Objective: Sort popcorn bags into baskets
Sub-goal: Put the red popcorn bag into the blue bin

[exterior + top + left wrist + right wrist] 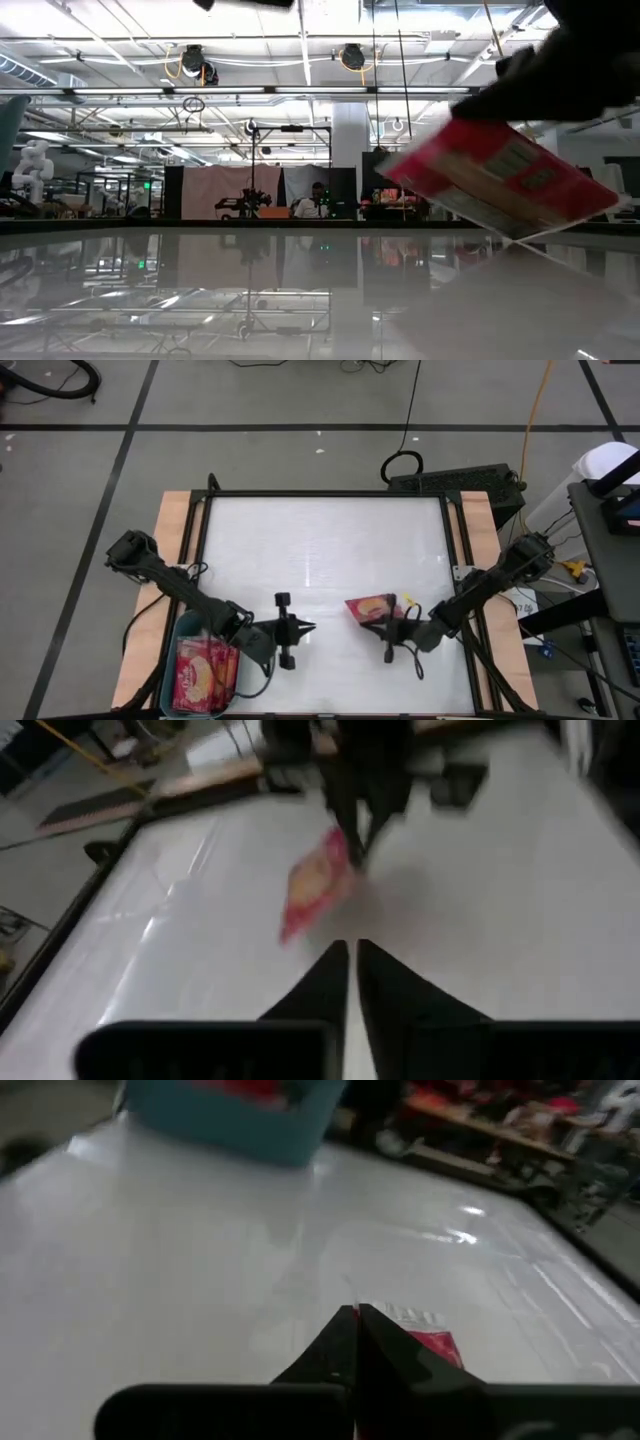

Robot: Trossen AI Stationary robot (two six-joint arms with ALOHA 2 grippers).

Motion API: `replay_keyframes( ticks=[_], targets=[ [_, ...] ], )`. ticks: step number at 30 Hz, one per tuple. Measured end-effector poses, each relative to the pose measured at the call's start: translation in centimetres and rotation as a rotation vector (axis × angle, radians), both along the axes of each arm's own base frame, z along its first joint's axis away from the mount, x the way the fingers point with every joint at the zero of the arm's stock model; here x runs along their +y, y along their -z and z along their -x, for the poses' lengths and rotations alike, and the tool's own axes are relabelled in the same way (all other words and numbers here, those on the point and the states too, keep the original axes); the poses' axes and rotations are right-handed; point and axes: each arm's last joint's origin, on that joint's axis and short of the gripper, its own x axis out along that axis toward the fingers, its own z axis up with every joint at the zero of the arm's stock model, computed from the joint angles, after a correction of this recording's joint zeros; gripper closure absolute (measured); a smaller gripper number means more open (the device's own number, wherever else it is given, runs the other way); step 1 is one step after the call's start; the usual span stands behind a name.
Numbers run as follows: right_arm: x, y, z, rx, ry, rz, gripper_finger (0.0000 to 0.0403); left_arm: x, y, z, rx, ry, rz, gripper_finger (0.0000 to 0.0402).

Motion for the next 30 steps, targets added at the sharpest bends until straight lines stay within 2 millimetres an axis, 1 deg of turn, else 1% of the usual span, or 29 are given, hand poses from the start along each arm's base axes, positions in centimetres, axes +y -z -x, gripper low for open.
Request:
replay_keyframes(
  ticks=[2,4,6,9,12,14,17,20,23,26,30],
  targets=[
    [-0.3,-0.6,-0.4,-0.055,0.017,-0.043,0.0402,-0.1,0.8,-0.3,0.020,0.016,-0.037,0.0349],
    [-0.5,-1.0,-0.8,-0.094,0.032,-0.084,0.0402,-0.1,1.4,-1.3,-0.007,0.013,-0.040,0.0317],
    [-0.6,-1.4,-1.1,-0.119,0.045,-0.110,0.0402,-0.1,2.0,-1.8,0.001,0.019,-0.068,0.0281],
    [-0.5,-2.1,-1.8,-0.144,0.055,-0.132,0.0402,0.3,2.8,-3.2,-0.033,0.013,-0.083,0.0227],
    [-0.2,-3.0,-2.6,-0.162,0.010,-0.164,0.0403,0.7,4.2,-4.6,-0.054,0.014,-0.105,0.0181],
    [0.1,-3.7,-3.1,-0.171,-0.021,-0.179,0.0403,1.0,5.0,-5.3,-0.061,0.012,-0.120,0.0156],
    [0.4,-4.4,-3.7,-0.172,-0.069,-0.194,0.0403,1.5,6.0,-6.1,-0.064,0.000,-0.132,0.0136],
    [0.7,-4.7,-4.0,-0.169,-0.099,-0.201,0.0403,1.9,6.7,-6.5,-0.041,0.005,-0.137,0.0133],
    [0.7,-4.9,-4.1,-0.172,-0.099,-0.203,0.0403,2.1,7.2,-6.7,-0.008,0.098,-0.095,0.0155],
    [0.6,-4.9,-4.1,-0.172,-0.095,-0.199,0.0403,2.1,7.1,-6.8,-0.001,0.145,-0.066,0.0204],
    [0.6,-4.9,-4.2,-0.172,-0.095,-0.193,0.0403,2.1,7.2,-6.8,0.006,0.168,-0.082,0.0294]
  ],
)
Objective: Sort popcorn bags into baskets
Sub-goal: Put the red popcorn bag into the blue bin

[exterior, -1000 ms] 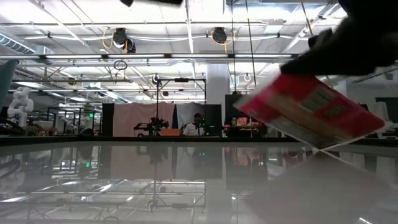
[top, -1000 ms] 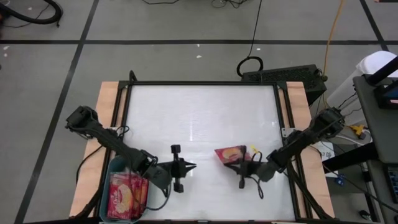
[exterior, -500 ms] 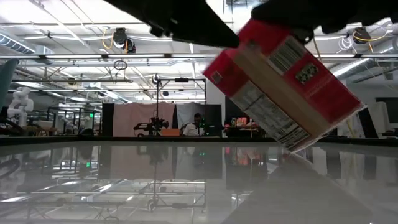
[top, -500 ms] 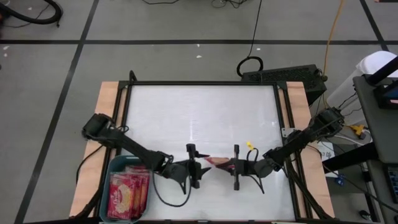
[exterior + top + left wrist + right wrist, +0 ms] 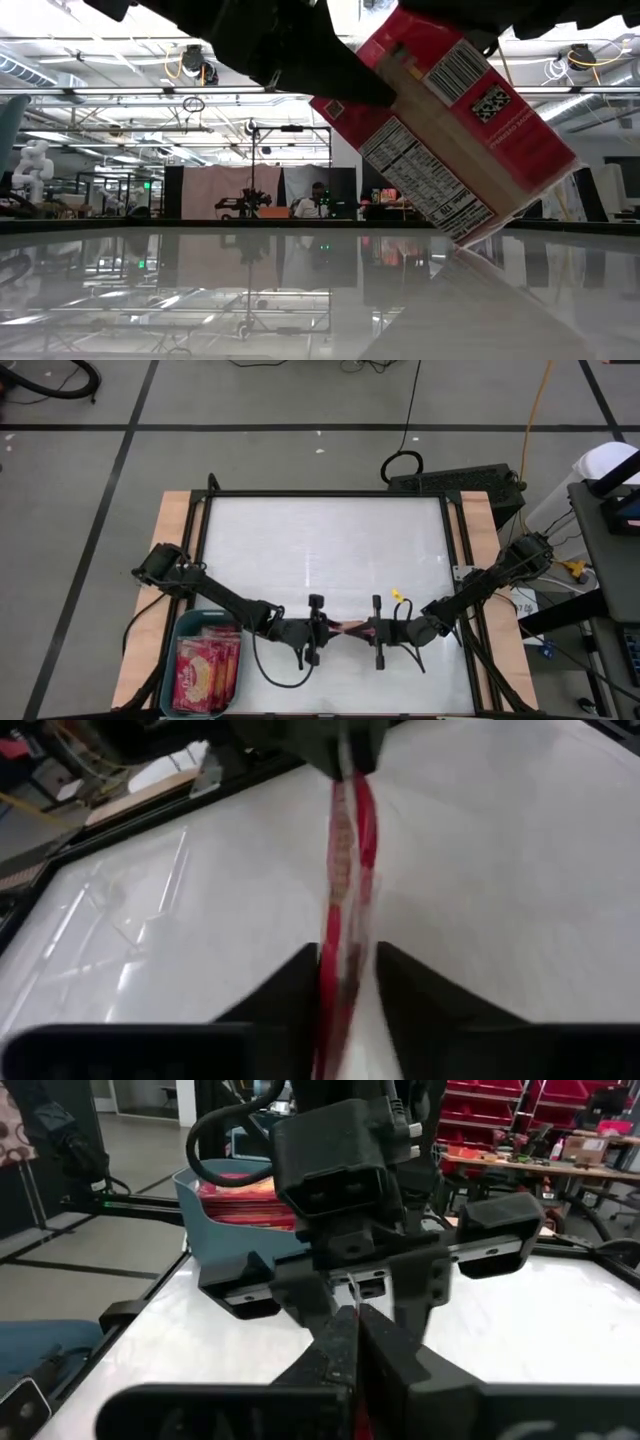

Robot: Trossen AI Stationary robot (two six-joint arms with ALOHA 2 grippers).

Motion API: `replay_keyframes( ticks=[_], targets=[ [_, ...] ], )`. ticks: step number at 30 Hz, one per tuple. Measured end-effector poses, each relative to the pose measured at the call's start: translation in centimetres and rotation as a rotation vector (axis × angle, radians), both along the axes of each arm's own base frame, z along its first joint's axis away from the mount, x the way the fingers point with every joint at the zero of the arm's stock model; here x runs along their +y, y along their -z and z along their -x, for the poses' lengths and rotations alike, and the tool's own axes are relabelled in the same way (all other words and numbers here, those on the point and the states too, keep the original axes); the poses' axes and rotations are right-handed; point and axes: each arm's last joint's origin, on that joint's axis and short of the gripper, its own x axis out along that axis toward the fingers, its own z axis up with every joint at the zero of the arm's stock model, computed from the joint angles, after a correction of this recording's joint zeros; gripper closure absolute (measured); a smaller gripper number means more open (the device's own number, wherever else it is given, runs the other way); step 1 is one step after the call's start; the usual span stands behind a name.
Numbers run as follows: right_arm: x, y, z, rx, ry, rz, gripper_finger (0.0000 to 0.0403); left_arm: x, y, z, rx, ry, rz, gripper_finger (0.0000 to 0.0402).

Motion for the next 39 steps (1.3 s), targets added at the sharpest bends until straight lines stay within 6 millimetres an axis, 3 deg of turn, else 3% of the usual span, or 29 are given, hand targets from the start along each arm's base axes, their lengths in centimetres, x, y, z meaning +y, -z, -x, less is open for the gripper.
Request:
replay_keyframes(
  ticks=[3,5,13,18,27,33,39],
  targets=[
    [0.0,0.0,0.0,0.000,-0.002,0.013,0.0403,-0.1,0.1,0.0,0.011,0.028,-0.001,0.0360],
    [0.0,0.0,0.0,0.000,-0.002,0.017,0.0403,-0.1,0.1,0.0,0.014,0.034,0.002,0.0384],
    [0.6,-0.4,0.5,-0.014,-0.026,0.040,0.0391,-0.9,-1.2,0.8,-0.001,0.087,-0.040,0.0366],
    [1.1,-1.4,1.3,-0.027,-0.058,0.037,0.0338,-1.4,-3.3,1.9,-0.020,0.139,-0.072,0.0395],
    [0.4,-3.0,2.9,0.036,-0.063,-0.003,0.0250,-2.0,-6.8,3.9,-0.059,0.311,-0.067,0.0397],
    [-0.4,-2.1,3.0,0.129,-0.029,-0.017,0.0229,-1.8,-7.6,3.8,-0.108,0.502,-0.129,0.0394],
    [-2.8,-0.3,2.7,0.170,-0.085,-0.104,0.0220,-1.7,-7.6,3.8,-0.144,0.664,-0.288,0.0393]
  ],
)
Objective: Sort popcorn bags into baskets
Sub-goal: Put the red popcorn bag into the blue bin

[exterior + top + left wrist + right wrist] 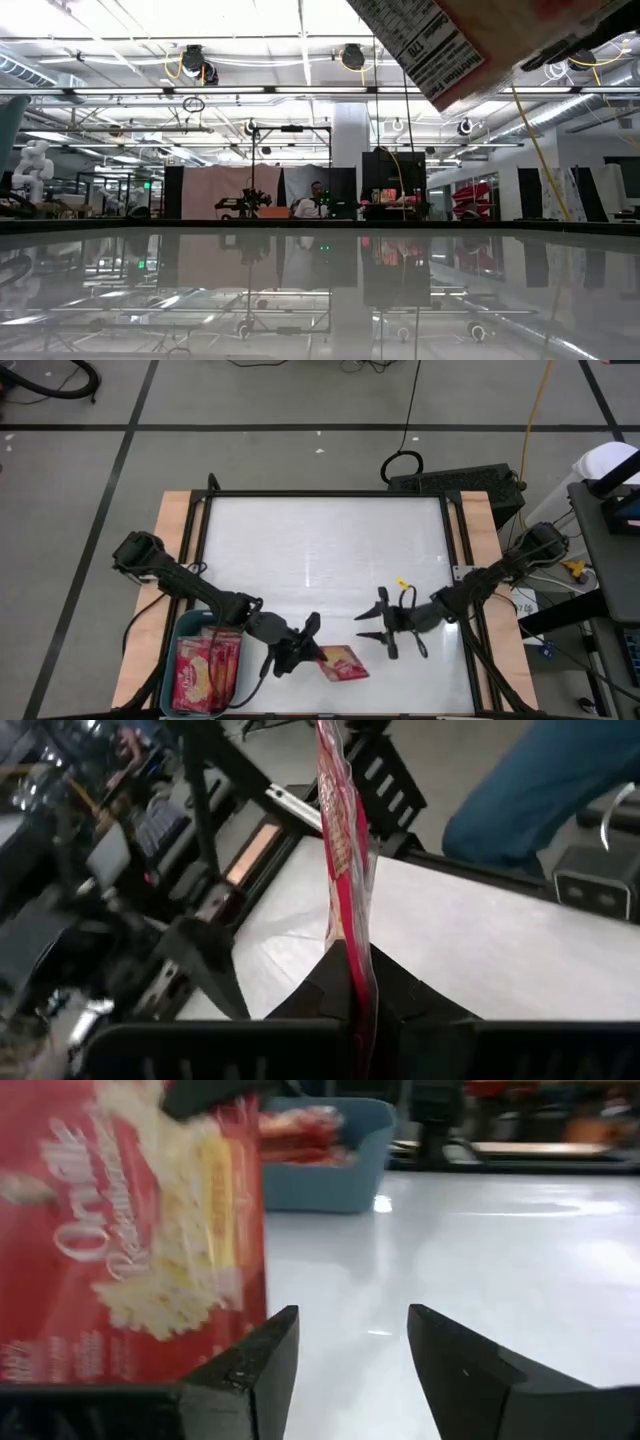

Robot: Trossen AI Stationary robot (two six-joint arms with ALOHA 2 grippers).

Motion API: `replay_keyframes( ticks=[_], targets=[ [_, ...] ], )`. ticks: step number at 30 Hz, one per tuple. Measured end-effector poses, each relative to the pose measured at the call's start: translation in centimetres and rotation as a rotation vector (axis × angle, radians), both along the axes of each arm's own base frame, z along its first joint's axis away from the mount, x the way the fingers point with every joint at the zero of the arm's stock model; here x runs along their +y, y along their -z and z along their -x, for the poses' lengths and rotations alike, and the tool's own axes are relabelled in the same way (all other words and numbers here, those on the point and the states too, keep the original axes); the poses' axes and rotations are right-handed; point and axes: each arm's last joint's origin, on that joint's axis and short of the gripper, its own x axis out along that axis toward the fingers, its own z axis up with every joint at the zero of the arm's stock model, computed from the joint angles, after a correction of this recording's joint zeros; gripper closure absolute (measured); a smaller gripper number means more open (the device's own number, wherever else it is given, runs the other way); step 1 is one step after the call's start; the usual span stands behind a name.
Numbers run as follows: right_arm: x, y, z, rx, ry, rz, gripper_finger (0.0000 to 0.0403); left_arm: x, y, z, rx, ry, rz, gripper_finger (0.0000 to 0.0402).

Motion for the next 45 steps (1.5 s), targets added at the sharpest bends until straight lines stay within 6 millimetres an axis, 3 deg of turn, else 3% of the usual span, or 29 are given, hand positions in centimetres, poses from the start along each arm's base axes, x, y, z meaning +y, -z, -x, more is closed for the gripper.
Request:
replay_keyframes(
  ticks=[5,9,17,25,29,34,41,45],
  targets=[
    [-2.4,1.1,-0.9,-0.019,-0.116,-0.235,0.0205,-0.1,0.0,0.0,-0.043,0.079,-0.073,0.0397],
    [-3.1,1.4,-2.6,-0.058,-0.271,-0.376,0.0178,-0.3,-0.3,0.0,-0.091,0.131,-0.101,0.0394],
    [-2.6,2.4,-7.7,-0.049,-0.533,-0.582,0.0115,-0.8,-0.3,0.1,-0.181,0.256,-0.204,0.0397],
    [-1.0,2.5,-11.7,0.028,-0.791,-0.641,0.0117,-0.9,-0.2,0.2,-0.212,0.286,-0.267,0.0382],
    [-0.6,2.3,-12.2,0.022,-0.827,-0.633,0.0144,-0.8,-0.1,0.2,-0.202,0.259,-0.285,0.0391],
    [-0.6,2.2,-12.2,0.033,-0.862,-0.631,0.0224,-0.6,0.1,0.2,-0.160,0.174,-0.302,0.0388],
    [-0.8,2.2,-12.1,0.051,-0.897,-0.639,0.0351,-0.6,-0.1,0.0,-0.176,0.090,-0.293,0.0349],
    [-1.6,2.1,-12.3,0.063,-0.919,-0.650,0.0390,-0.6,-0.7,-0.1,-0.196,-0.073,-0.246,0.0304]
  ],
)
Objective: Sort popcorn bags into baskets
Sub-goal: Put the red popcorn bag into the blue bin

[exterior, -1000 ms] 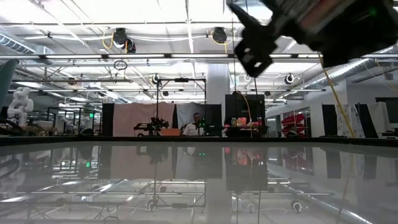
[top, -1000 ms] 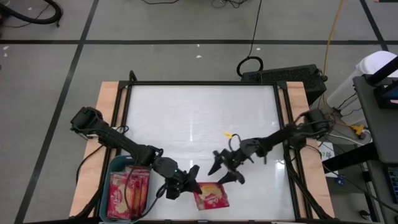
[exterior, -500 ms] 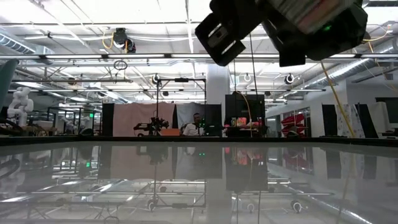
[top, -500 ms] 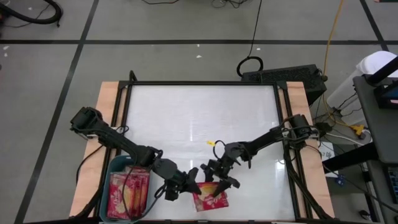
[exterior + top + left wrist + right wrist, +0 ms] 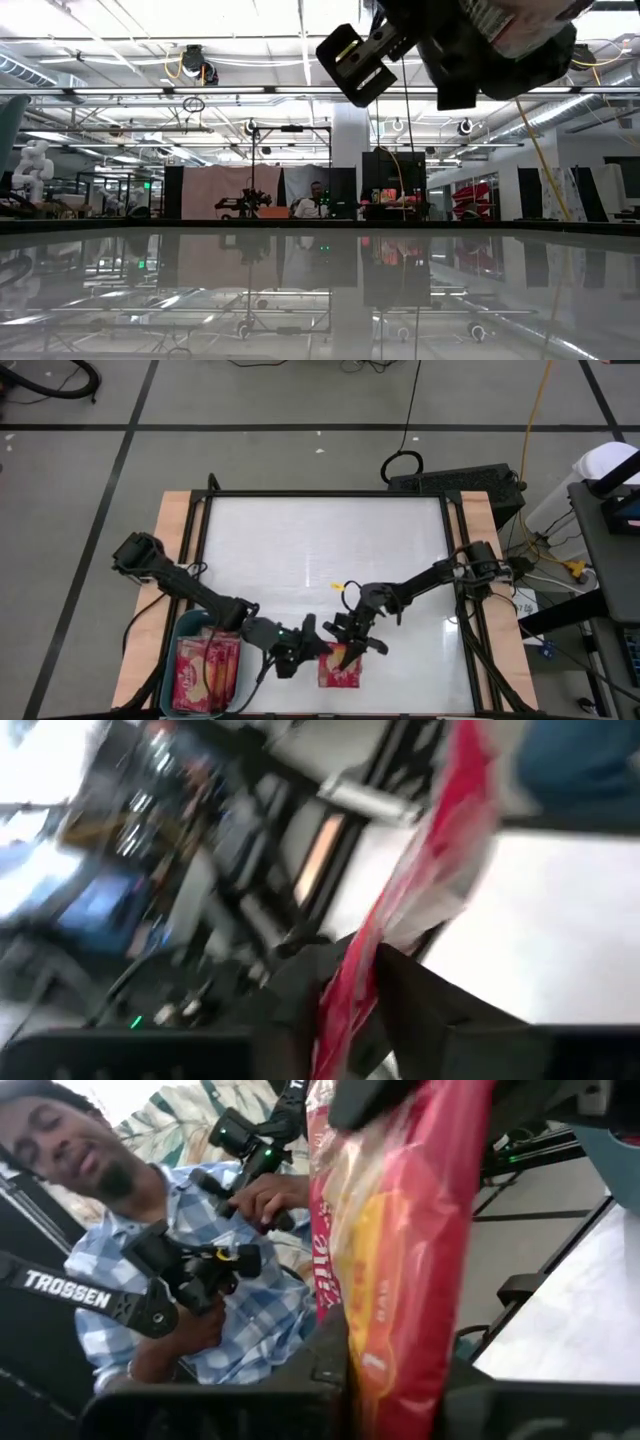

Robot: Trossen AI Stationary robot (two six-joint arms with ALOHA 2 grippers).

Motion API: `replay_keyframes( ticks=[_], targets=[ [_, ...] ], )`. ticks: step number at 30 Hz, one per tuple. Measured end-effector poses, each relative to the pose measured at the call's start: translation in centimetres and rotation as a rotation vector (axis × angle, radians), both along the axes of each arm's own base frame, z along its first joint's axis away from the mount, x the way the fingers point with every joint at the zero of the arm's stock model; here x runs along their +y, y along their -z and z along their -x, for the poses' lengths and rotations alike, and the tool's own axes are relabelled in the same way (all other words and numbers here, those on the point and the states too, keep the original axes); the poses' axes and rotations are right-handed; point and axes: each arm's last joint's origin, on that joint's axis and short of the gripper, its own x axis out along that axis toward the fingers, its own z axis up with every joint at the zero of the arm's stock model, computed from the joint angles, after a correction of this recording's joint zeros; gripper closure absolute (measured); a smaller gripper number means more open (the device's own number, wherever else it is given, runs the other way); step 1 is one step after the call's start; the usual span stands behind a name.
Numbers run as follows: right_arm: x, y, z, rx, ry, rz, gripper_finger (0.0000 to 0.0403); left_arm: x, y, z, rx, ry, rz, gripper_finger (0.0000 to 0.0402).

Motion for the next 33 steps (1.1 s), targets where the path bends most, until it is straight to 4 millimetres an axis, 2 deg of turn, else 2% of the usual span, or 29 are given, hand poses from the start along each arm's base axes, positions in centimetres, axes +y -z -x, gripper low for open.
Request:
replay_keyframes(
  ticks=[6,9,12,15,19,23,27,33],
  targets=[
    [-1.3,0.6,0.1,0.053,0.005,-0.003,0.0380,0.3,-0.4,0.4,-0.075,-0.442,0.023,0.0202],
    [-1.9,1.4,0.6,0.099,0.021,-0.004,0.0375,-0.3,-0.8,1.2,-0.140,-0.654,0.060,0.0153],
    [-2.6,2.2,1.4,0.115,0.042,-0.008,0.0379,-1.3,-1.2,2.2,-0.201,-0.792,0.122,0.0118],
    [-3.1,2.4,2.2,0.109,0.106,-0.018,0.0385,-2.5,-1.8,3.2,-0.276,-0.881,0.298,0.0101],
    [-3.8,1.4,3.2,0.034,0.316,-0.013,0.0387,-3.6,-2.0,4.1,-0.330,-0.905,0.630,0.0100],
    [-4.4,-0.1,4.1,-0.080,0.557,0.025,0.0386,-4.3,-1.7,4.7,-0.347,-0.915,0.871,0.0121],
    [-4.8,-1.4,5.1,-0.173,0.723,0.064,0.0386,-5.1,-1.1,5.6,-0.357,-0.936,1.024,0.0149],
    [-4.4,-3.1,5.8,-0.301,0.908,0.118,0.0386,-6.8,-0.6,7.5,-0.345,-0.909,1.160,0.0184]
  ],
)
